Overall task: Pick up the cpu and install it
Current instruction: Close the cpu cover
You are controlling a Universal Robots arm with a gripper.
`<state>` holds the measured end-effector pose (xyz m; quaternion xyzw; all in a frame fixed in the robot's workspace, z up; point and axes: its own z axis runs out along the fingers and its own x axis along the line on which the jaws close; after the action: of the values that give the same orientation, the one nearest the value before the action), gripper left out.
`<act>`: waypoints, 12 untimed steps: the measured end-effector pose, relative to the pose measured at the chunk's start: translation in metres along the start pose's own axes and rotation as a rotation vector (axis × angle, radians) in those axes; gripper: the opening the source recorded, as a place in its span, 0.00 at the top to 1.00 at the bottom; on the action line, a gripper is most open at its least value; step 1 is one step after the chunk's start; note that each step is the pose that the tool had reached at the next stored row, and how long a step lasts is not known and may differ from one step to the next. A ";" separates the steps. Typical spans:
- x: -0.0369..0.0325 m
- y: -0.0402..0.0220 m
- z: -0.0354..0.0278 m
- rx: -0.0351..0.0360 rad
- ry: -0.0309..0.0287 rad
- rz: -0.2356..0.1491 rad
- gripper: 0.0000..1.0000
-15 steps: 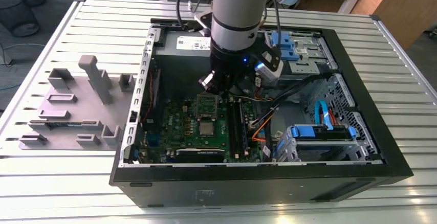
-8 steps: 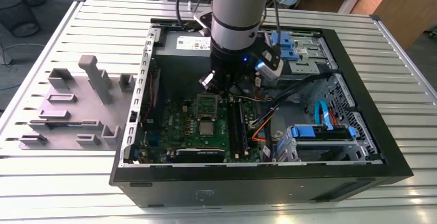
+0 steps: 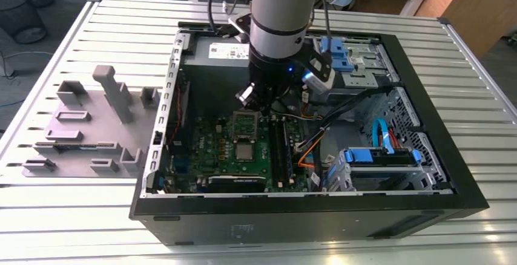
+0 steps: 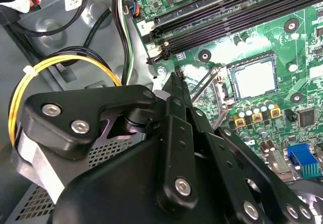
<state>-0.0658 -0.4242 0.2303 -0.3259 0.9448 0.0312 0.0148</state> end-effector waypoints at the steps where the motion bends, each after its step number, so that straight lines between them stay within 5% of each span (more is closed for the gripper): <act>1: -0.0002 0.0002 0.0000 -0.0001 0.0001 -0.002 0.89; 12: 0.0021 0.0031 0.0000 -0.0006 0.0002 -0.010 0.89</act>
<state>-0.0693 -0.4230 0.2303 -0.3307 0.9431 0.0314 0.0148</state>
